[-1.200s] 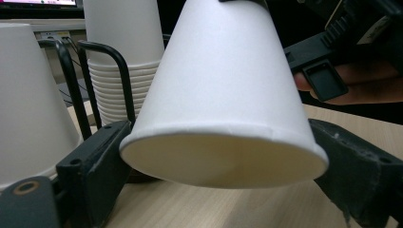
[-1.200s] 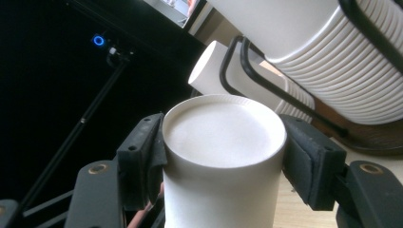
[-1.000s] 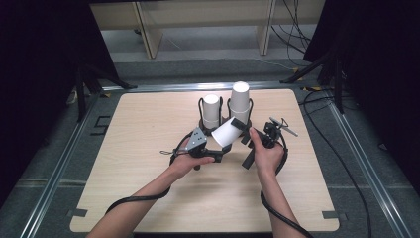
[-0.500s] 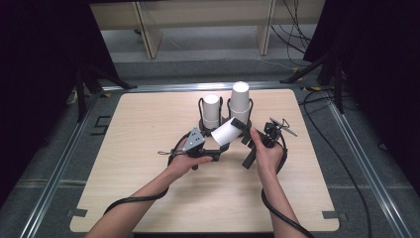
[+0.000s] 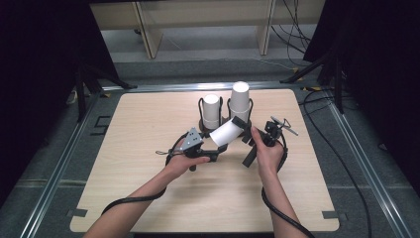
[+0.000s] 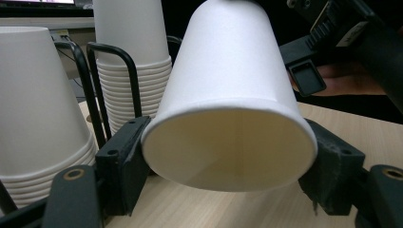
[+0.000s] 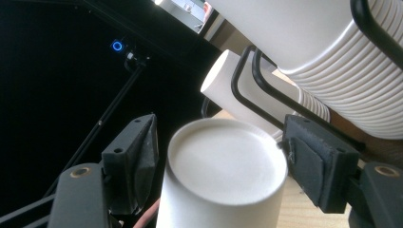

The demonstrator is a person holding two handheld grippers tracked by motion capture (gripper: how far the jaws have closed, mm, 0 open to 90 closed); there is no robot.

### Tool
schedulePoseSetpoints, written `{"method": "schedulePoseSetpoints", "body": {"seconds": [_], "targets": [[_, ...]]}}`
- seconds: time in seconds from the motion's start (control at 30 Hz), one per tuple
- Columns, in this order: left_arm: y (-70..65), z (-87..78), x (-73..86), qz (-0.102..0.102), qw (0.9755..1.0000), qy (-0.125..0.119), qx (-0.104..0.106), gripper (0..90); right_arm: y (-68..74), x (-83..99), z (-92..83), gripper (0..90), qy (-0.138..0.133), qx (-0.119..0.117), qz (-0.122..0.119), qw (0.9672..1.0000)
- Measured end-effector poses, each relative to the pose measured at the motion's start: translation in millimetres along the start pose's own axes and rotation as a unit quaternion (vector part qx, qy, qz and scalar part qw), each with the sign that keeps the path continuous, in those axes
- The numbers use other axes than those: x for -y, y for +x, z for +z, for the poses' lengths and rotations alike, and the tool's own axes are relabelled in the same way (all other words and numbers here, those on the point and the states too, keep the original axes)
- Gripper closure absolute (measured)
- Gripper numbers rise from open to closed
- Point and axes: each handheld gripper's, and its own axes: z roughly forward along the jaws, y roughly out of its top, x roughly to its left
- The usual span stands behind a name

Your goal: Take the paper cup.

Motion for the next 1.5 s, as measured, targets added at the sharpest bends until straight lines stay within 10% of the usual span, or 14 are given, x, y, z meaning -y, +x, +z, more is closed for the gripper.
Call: {"method": "schedulePoseSetpoints", "body": {"seconds": [0.47,0.63,1.3,1.5], "targets": [[6.9,-15.4,1.3,0.005,0.9995,0.029,0.013,25.3,0.3,-8.1,-15.7,28.6,-0.006,-0.002,-0.091,0.9959],[12.2,-22.4,1.7,0.001,0.9995,0.032,0.007,25.3,-4.1,-8.6,-24.7,27.5,0.001,-0.002,-0.159,0.9873],[20.3,-40.8,-12.4,0.021,0.9988,0.043,0.005,25.4,-21.6,3.2,-45.5,32.0,0.040,0.040,-0.250,0.9667],[22.6,-42.3,-13.0,0.007,0.9989,0.045,0.013,25.6,-24.8,10.2,-47.0,32.0,0.055,0.048,-0.288,0.9548]]}}
